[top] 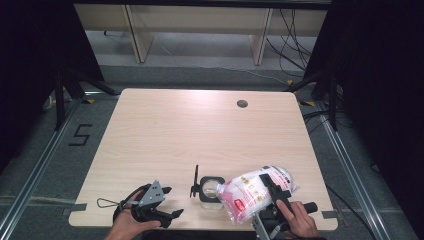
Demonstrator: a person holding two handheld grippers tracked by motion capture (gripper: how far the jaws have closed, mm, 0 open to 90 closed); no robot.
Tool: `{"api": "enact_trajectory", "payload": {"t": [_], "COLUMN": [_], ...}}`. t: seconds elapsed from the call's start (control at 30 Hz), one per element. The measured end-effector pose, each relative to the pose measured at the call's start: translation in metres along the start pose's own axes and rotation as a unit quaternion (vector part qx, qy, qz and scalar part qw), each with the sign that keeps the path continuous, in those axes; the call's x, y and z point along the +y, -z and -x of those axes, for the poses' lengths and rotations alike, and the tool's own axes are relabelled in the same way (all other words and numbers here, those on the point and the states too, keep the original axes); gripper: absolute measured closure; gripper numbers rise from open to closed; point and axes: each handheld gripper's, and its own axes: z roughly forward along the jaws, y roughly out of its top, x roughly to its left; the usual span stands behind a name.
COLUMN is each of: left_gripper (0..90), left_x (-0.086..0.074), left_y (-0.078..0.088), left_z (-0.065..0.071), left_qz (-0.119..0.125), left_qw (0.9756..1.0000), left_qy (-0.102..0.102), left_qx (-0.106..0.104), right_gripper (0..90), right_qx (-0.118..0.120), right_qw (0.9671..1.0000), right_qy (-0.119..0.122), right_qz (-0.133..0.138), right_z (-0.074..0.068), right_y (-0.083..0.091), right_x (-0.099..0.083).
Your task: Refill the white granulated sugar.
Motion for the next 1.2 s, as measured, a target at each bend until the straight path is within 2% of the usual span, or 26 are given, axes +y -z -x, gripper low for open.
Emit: {"api": "enact_trajectory", "payload": {"t": [0.03, 0.07, 0.1, 0.13, 0.17, 0.23, 0.3, 0.33, 0.37, 0.43, 0.5, 0.53, 0.57, 0.6, 0.63, 0.7, 0.73, 0.8, 0.83, 0.87, 0.9, 0.97, 1.03, 1.07, 1.13, 1.2], "left_gripper": [19.1, 19.1, 19.1, 19.1, 19.1, 19.1, 19.1, 19.1, 19.1, 19.1, 19.1, 19.1, 19.1, 19.0, 19.1, 19.1, 19.1, 19.1, 19.1, 19.1, 19.1, 19.1, 19.1, 19.1, 19.2, 19.2], "left_x": [0.0, -0.0001, -0.0001, -0.0001, -0.0002, -0.0001, -0.0002, 0.0002, -0.0001, -0.0001, -0.0002, 0.0002, 0.0001, 0.0, -0.0001, -0.0002, -0.0004, -0.0001, 0.0, 0.0001, -0.0003, -0.0004, 0.0003, -0.0003, -0.0004, -0.0006], "left_y": [0.0006, 0.0006, 0.0007, 0.0008, 0.0007, 0.0011, 0.0006, 0.0018, 0.001, 0.001, -0.0004, -0.0001, 0.0, 0.0002, 0.0007, 0.0007, -0.0002, -0.0003, -0.0002, -0.0005, -0.0006, -0.0007, -0.0005, -0.0009, -0.0003, -0.0016], "left_z": [-0.0009, -0.0005, -0.0005, -0.0006, -0.0004, -0.0014, 0.0, -0.0011, -0.0013, -0.001, 0.0012, 0.0006, 0.0004, 0.0001, -0.001, -0.0009, 0.0008, 0.0011, 0.001, 0.0006, 0.0017, 0.0017, 0.0, 0.0018, 0.0014, 0.001], "left_qz": [-0.003, -0.001, -0.002, -0.002, -0.001, -0.004, 0.004, -0.007, -0.005, -0.006, 0.005, 0.005, 0.003, 0.0, -0.006, -0.006, 0.003, 0.006, 0.004, 0.005, 0.005, 0.004, 0.003, 0.003, -0.003, 0.002], "left_qw": [1.0, 1.0, 1.0, 1.0, 1.0, 1.0, 1.0, 0.9999, 1.0, 1.0, 1.0, 1.0, 1.0, 1.0, 1.0, 1.0, 1.0, 1.0, 1.0, 1.0, 1.0, 1.0, 1.0, 1.0, 1.0, 1.0], "left_qy": [-0.005, -0.003, -0.002, -0.003, 0.0, -0.006, 0.001, -0.007, -0.006, -0.006, 0.004, -0.002, -0.001, 0.0, -0.006, -0.006, 0.002, -0.001, -0.002, -0.005, 0.004, 0.007, -0.009, 0.006, -0.004, -0.002], "left_qx": [0.002, -0.001, -0.001, 0.0, -0.001, 0.003, -0.005, 0.004, 0.003, 0.002, 0.0, 0.0, 0.002, 0.001, 0.002, 0.002, 0.0, 0.001, 0.0, -0.002, -0.002, -0.002, -0.003, -0.003, -0.001, -0.003], "right_gripper": [40.5, 40.5, 40.6, 40.6, 40.6, 40.6, 40.6, 40.7, 40.7, 40.7, 40.7, 40.7, 40.7, 40.8, 40.8, 40.8, 40.9, 40.9, 40.9, 40.9, 41.0, 41.0, 41.2, 41.2, 41.3, 41.3], "right_qx": [0.001, 0.001, 0.002, -0.001, -0.004, -0.005, -0.008, -0.011, -0.005, -0.011, -0.008, -0.013, -0.009, -0.015, -0.015, -0.018, -0.014, -0.018, -0.024, -0.02, -0.016, -0.021, -0.013, -0.033, -0.021, -0.035], "right_qw": [0.9997, 1.0, 0.9996, 0.9997, 0.9994, 0.9996, 0.9994, 0.9991, 0.9997, 0.9997, 0.9995, 0.9992, 0.9995, 0.9976, 0.9969, 0.9987, 0.9985, 0.9967, 0.9968, 0.9968, 0.9967, 0.9956, 0.9952, 0.996, 0.9959, 0.9949], "right_qy": [-0.022, -0.001, -0.024, 0.022, 0.032, 0.022, 0.031, 0.037, 0.011, 0.018, 0.021, 0.032, 0.02, 0.067, 0.076, 0.045, 0.05, 0.078, 0.076, 0.076, 0.076, 0.09, 0.095, 0.083, 0.085, 0.093], "right_qz": [-0.007, -0.001, -0.011, -0.006, -0.01, -0.014, -0.015, -0.017, -0.023, -0.013, -0.023, -0.021, -0.023, -0.009, -0.014, -0.017, -0.02, -0.015, -0.005, -0.012, -0.022, -0.014, -0.019, -0.002, -0.021, -0.013], "right_z": [-0.0039, -0.0021, -0.0063, -0.0011, -0.0002, -0.002, -0.0012, -0.0009, -0.0052, -0.0053, -0.0054, -0.0045, -0.0063, -0.001, 0.0, -0.005, -0.0041, -0.0005, -0.002, -0.0019, -0.0019, 0.0006, 0.0017, -0.0024, -0.0026, -0.0041], "right_y": [-0.0001, -0.0016, -0.0009, -0.0018, -0.001, -0.0007, -0.0006, -0.0003, -0.0005, -0.0018, -0.0005, -0.0002, -0.0001, -0.0018, -0.0011, -0.0011, -0.0002, -0.0002, -0.0019, -0.001, 0.0006, 0.0001, 0.0005, -0.0019, 0.0003, -0.0007], "right_x": [-0.0002, 0.0003, 0.0, 0.0012, 0.0017, 0.0012, 0.0016, 0.0019, 0.0008, 0.0004, 0.0012, 0.0016, 0.0012, 0.0025, 0.0035, 0.0023, 0.0026, 0.0043, 0.0034, 0.0041, 0.005, 0.0059, 0.0071, 0.0049, 0.0064, 0.0065]}}
